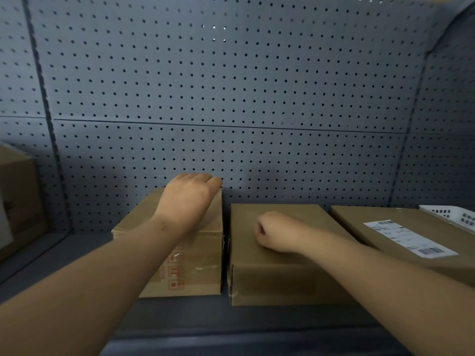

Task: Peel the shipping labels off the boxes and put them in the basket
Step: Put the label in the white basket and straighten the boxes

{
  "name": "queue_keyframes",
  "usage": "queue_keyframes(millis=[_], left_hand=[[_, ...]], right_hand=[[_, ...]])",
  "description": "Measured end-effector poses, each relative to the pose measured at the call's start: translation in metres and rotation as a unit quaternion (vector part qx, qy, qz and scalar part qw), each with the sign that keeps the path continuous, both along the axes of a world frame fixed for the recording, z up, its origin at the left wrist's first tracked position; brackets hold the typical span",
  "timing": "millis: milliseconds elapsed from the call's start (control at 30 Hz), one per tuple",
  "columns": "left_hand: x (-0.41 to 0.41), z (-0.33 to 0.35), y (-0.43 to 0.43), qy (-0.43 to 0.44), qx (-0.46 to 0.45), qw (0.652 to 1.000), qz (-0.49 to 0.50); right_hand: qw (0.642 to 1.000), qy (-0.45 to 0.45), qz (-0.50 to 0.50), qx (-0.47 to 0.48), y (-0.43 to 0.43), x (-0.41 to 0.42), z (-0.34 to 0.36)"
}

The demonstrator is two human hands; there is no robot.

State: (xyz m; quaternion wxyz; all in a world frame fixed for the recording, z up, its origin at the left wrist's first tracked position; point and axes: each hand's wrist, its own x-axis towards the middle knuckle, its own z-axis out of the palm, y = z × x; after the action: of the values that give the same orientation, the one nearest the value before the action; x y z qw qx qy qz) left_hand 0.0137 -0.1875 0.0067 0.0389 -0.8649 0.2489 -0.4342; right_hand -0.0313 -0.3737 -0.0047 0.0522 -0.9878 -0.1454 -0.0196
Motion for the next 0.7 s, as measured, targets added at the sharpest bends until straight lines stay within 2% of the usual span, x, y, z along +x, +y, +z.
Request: queue_keyframes(millis=[100,233,333,467,700], left_hand=[[-0.006,0.001,0.0,0.0,-0.006,1.0,-0.006],[-0.013,0.002,0.003,-0.004,-0.014,1.0,-0.017],[-0.015,0.002,0.006,-0.005,-0.017,1.0,-0.017],[-0.02,0.001,0.008,-0.004,-0.018,1.0,-0.015],[-0.027,-0.001,0.011,-0.003,-0.012,1.0,-0.015]], right_hand=[[0.997,0.007,0.069,0.034,0.014,-0.011,-0.005],[0.998,-0.004,0.039,0.049,0.008,-0.012,0.005],[0.997,0.001,0.063,0.031,0.01,-0.017,0.007],[0.999,-0.037,0.035,0.0,0.012,-0.017,0.007],[0.998,-0.041,0.054,-0.007,0.013,-0.021,0.009]])
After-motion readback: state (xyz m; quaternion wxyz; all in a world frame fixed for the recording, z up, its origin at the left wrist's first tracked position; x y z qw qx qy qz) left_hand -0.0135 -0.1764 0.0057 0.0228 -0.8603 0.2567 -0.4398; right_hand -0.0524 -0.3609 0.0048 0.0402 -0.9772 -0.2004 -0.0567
